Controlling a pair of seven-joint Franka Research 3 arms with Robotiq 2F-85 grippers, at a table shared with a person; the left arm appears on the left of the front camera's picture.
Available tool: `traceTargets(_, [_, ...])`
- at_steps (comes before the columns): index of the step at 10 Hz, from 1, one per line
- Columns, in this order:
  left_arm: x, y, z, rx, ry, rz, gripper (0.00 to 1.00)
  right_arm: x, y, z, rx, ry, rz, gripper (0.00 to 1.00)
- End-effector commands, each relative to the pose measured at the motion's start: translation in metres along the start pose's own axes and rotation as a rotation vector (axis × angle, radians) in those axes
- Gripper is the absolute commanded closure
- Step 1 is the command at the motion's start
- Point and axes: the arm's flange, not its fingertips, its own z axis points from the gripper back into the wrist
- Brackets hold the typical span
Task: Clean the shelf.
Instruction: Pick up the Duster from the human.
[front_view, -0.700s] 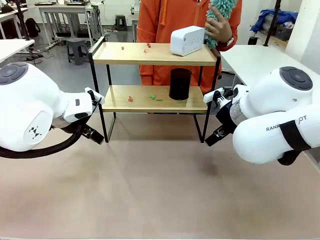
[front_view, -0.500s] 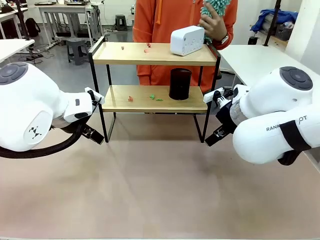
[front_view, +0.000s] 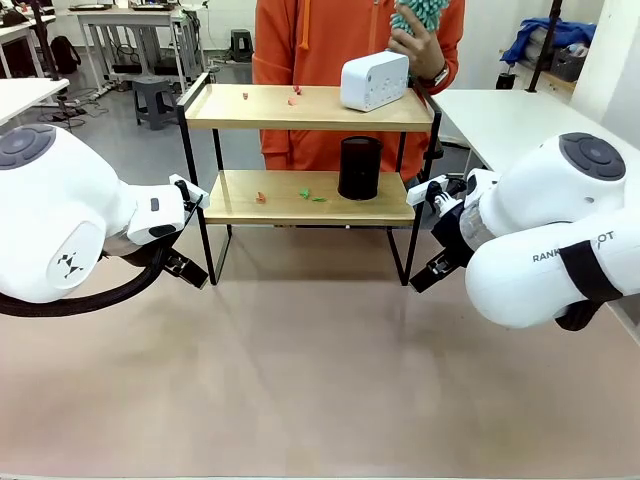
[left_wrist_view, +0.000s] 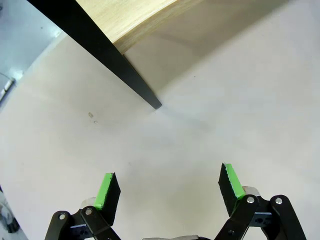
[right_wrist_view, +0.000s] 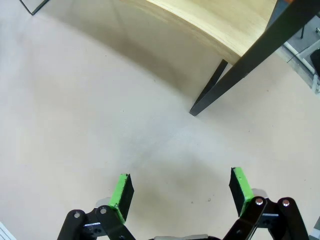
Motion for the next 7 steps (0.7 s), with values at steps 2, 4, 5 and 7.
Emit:
traceTargets(2, [0.0, 0.0, 0.0, 0.0, 0.0, -0.001, 0.0, 0.0, 0.0, 0.0, 0.0, 0.0, -0.001, 0.0])
traceTargets(4, [0.0, 0.0, 0.0, 0.0, 0.0, 0.0, 0.0, 0.0, 0.0, 0.0, 0.0, 0.0, 0.0, 0.0])
traceTargets(5, [-0.006, 0.005, 0.035, -0.144, -0.023, -0.04, 0.0, -0.003, -0.009, 0.033, 0.082, 0.067, -0.018, 0.0])
traceTargets(7, [-0.019, 0.022, 0.136, -0.446, -0.062, 0.016, 0.0, -0.029, -0.069, 0.135, 0.256, 0.018, -0.358, 0.0])
